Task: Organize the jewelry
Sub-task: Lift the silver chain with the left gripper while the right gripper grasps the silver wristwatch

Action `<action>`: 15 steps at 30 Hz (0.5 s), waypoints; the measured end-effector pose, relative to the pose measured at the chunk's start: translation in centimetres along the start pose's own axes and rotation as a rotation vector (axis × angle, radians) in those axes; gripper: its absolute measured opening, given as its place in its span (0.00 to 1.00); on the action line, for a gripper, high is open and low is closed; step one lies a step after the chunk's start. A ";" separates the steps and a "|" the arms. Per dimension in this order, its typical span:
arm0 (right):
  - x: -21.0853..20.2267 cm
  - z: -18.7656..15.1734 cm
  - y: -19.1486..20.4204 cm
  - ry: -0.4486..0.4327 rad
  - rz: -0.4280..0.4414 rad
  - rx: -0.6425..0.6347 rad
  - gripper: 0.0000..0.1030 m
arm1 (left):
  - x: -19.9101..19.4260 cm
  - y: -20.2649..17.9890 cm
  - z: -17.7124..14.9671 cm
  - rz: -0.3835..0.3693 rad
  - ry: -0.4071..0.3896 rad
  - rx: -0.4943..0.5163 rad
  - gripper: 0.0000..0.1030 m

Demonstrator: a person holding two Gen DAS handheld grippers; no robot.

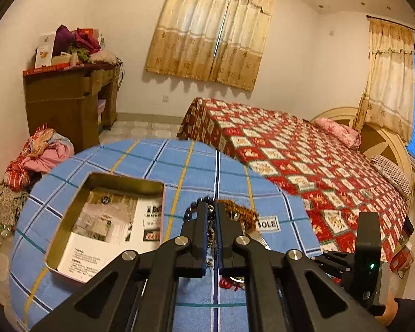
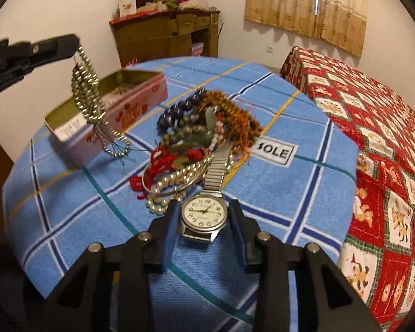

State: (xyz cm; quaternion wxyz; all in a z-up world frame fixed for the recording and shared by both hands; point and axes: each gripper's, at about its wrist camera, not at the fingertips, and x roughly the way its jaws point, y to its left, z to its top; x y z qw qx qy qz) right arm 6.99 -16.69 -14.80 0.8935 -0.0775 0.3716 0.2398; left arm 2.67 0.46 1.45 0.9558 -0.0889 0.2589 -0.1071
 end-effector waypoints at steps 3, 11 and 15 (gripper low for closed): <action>-1.1 0.7 -0.4 -0.040 0.006 0.022 0.37 | -1.0 0.1 0.8 0.004 -0.031 0.003 0.04; -3.9 2.5 -0.3 -0.137 0.032 0.026 0.37 | -2.2 0.2 2.2 0.016 -0.077 0.009 0.04; -4.8 3.2 -0.3 -0.167 0.045 0.020 0.37 | -2.3 0.1 2.5 0.007 -0.080 0.014 0.04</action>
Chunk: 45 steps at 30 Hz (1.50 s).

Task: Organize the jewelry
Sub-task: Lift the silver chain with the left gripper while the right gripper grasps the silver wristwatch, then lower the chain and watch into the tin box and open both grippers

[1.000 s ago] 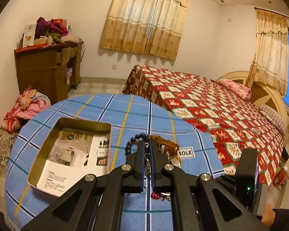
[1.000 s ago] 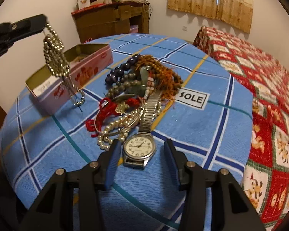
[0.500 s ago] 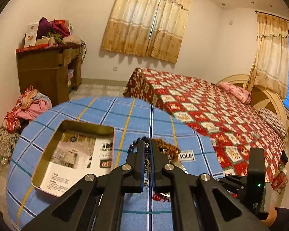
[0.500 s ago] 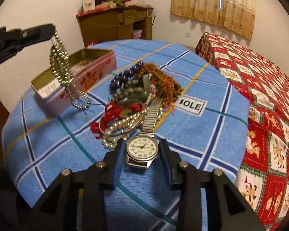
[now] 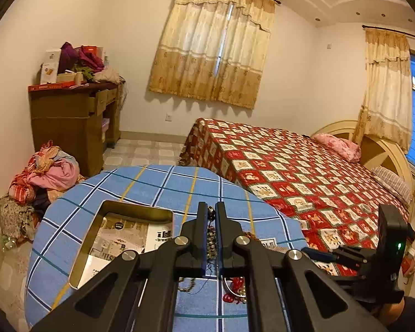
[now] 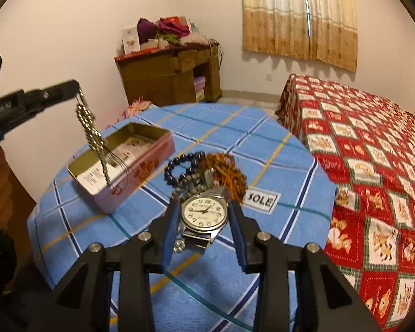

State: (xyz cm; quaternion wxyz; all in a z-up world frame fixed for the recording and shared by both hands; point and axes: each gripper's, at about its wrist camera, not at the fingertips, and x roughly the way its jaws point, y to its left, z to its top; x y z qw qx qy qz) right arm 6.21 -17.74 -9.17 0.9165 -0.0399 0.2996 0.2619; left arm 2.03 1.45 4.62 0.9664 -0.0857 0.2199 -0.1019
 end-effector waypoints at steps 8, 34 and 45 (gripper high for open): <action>-1.0 1.2 0.5 -0.044 0.010 -0.013 0.37 | -0.7 -0.1 0.7 -0.004 -0.029 0.011 0.04; 0.7 7.7 3.2 -0.144 0.149 -0.075 0.37 | -1.4 2.9 4.3 0.096 -0.102 0.058 0.04; 5.5 9.6 6.2 -0.115 0.221 -0.109 0.37 | 1.6 6.5 3.6 0.148 -0.041 0.017 0.04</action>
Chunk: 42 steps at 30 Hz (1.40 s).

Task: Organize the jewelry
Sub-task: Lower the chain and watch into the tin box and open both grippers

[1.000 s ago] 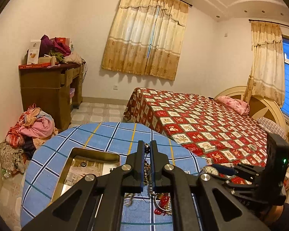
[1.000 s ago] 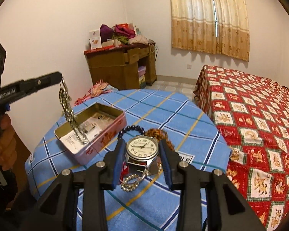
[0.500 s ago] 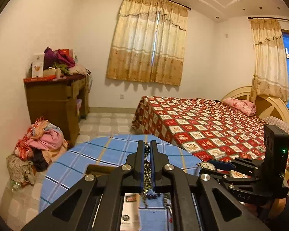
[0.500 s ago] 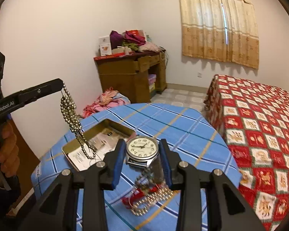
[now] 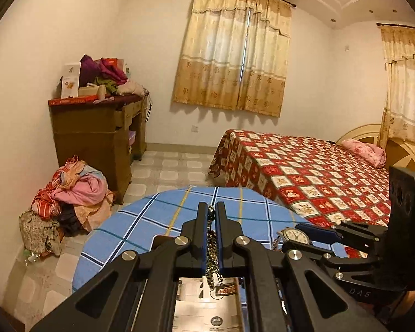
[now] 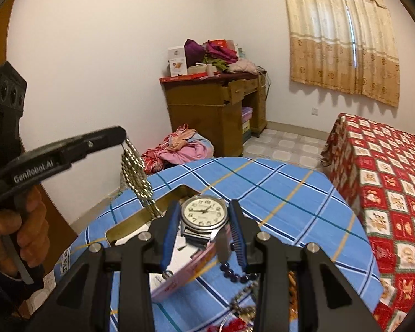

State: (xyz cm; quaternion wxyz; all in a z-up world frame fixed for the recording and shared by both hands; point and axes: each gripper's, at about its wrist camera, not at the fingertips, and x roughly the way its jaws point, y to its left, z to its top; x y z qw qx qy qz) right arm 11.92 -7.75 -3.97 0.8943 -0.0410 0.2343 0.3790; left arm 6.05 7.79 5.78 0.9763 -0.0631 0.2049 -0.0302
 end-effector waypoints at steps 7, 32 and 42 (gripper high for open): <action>2.1 0.7 0.6 0.009 0.033 -0.002 0.37 | 1.7 1.4 -0.4 0.017 0.029 -0.009 0.04; 10.5 -1.9 -1.5 0.193 -0.030 0.060 0.37 | 9.6 4.4 -4.0 0.077 0.220 0.001 0.04; 10.7 -2.4 -1.1 0.195 -0.087 0.004 0.60 | 9.9 4.6 -4.9 0.144 0.283 0.001 0.50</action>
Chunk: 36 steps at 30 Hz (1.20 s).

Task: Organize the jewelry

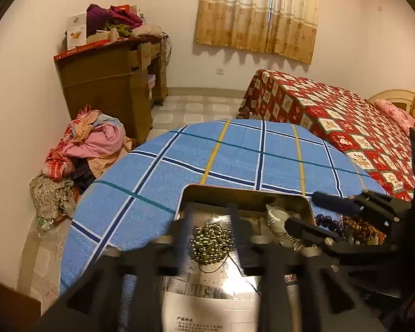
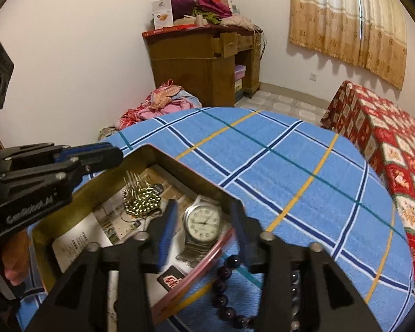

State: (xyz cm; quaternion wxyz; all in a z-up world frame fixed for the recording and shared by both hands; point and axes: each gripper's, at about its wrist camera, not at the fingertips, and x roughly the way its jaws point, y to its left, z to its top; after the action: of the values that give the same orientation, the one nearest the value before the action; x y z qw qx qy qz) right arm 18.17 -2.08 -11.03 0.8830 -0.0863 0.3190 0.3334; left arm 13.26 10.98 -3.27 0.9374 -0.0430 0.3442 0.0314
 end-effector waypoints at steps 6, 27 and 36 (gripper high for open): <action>-2.6 -1.2 -1.0 -0.019 -0.017 -0.005 0.69 | -2.2 0.6 -0.6 0.000 -0.051 -0.039 0.74; -12.2 -14.7 -9.9 0.012 -0.212 0.327 0.78 | -5.2 -12.5 -7.1 -0.138 -0.007 0.125 0.74; -12.5 -15.5 -9.8 -0.023 -0.184 0.315 0.78 | -3.1 -15.2 -7.5 -0.189 0.085 0.152 0.54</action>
State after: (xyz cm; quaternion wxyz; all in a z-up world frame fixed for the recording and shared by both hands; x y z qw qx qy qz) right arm 9.44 -21.93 -15.97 0.9159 0.0281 0.3479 0.1981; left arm 7.40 -4.96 -6.05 0.9214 -0.0055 0.3793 -0.0849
